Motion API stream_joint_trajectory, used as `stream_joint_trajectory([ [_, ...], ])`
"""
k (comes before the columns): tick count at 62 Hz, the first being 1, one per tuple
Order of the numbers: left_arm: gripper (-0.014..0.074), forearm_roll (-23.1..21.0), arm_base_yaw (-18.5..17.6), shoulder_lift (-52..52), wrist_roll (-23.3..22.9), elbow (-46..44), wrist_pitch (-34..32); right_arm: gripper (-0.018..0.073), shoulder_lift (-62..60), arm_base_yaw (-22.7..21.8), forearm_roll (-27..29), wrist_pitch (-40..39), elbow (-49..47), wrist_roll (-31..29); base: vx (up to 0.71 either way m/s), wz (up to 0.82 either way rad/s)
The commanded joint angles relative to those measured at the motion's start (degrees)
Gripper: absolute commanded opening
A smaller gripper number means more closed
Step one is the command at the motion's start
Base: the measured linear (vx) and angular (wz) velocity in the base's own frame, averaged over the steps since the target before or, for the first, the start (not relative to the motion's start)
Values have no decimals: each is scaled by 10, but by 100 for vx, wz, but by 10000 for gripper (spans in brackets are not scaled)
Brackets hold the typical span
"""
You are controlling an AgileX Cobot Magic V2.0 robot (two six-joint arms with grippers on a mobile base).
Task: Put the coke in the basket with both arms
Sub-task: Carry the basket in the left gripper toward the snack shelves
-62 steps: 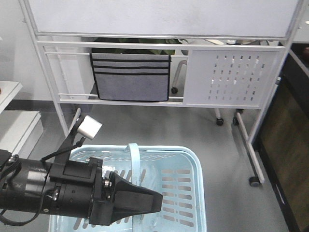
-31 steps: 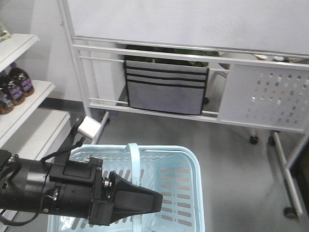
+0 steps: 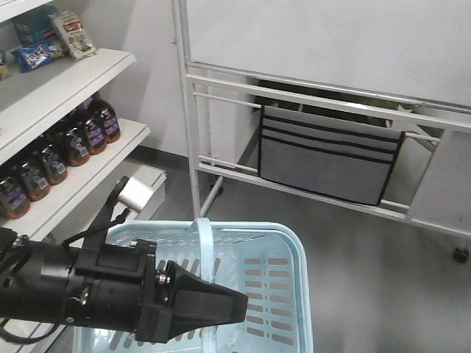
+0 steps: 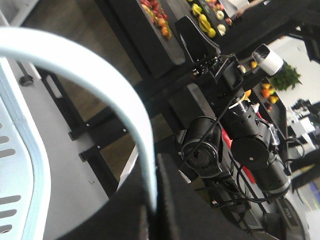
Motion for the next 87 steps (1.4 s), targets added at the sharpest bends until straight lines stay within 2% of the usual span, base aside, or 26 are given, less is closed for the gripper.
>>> stream_joint_trajectory([
  [1, -6, -43, -4, -18, 8, -14, 21, -8, -7, -4, -4, -41, 4, -1, 14, 40],
  [87, -6, -43, -4, -18, 8, -14, 21, -8, -7, -4, -4, -41, 4, -1, 12, 47],
])
